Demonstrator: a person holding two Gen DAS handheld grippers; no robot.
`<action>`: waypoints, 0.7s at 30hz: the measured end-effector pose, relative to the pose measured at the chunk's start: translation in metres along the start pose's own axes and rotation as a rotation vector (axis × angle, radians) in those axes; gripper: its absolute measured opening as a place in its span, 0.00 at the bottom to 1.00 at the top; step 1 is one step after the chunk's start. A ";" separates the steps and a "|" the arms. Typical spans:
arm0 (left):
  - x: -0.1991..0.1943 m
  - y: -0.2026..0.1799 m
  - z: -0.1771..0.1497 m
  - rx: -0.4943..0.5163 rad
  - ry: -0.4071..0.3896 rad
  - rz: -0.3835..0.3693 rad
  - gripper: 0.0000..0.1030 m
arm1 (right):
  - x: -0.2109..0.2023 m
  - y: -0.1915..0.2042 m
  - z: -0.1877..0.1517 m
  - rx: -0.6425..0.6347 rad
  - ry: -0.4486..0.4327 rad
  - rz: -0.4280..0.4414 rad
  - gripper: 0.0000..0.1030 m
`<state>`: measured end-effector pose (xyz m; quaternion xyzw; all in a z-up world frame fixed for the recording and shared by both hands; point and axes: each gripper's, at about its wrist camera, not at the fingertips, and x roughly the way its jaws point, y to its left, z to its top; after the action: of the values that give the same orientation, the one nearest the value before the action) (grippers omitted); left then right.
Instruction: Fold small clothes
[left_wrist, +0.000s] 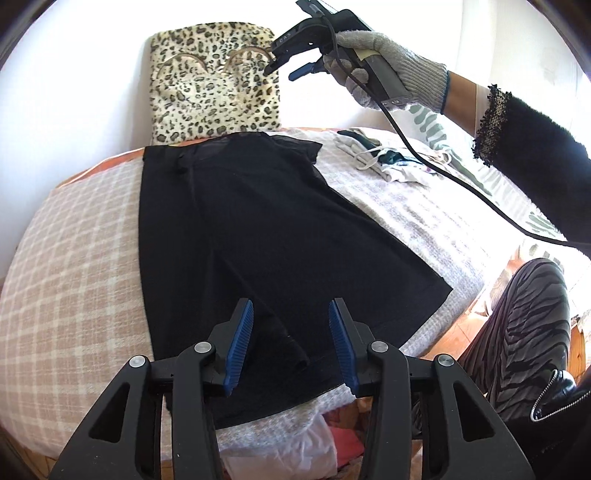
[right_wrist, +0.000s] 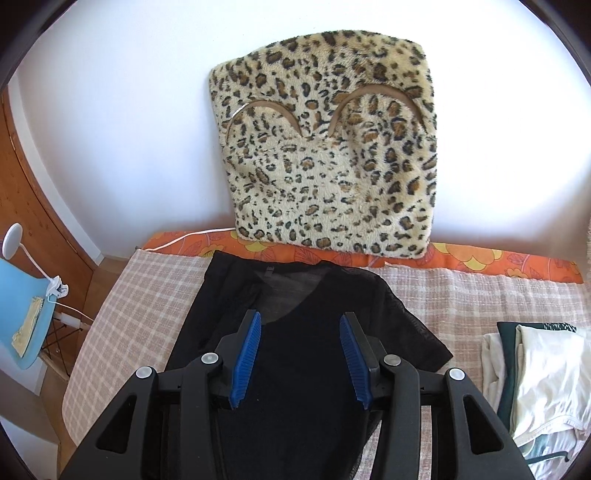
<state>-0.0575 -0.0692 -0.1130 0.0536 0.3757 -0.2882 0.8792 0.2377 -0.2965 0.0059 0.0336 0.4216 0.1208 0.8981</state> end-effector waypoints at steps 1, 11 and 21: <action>0.003 -0.006 0.002 0.002 -0.002 -0.017 0.45 | -0.007 -0.008 -0.005 0.002 -0.001 -0.004 0.46; 0.033 -0.087 0.020 0.153 0.013 -0.131 0.51 | -0.031 -0.083 -0.043 0.052 0.030 -0.025 0.47; 0.080 -0.143 0.012 0.279 0.106 -0.149 0.52 | -0.022 -0.132 -0.054 0.095 0.070 -0.001 0.50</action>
<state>-0.0841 -0.2291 -0.1417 0.1625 0.3809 -0.3987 0.8183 0.2077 -0.4319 -0.0342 0.0719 0.4581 0.1011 0.8802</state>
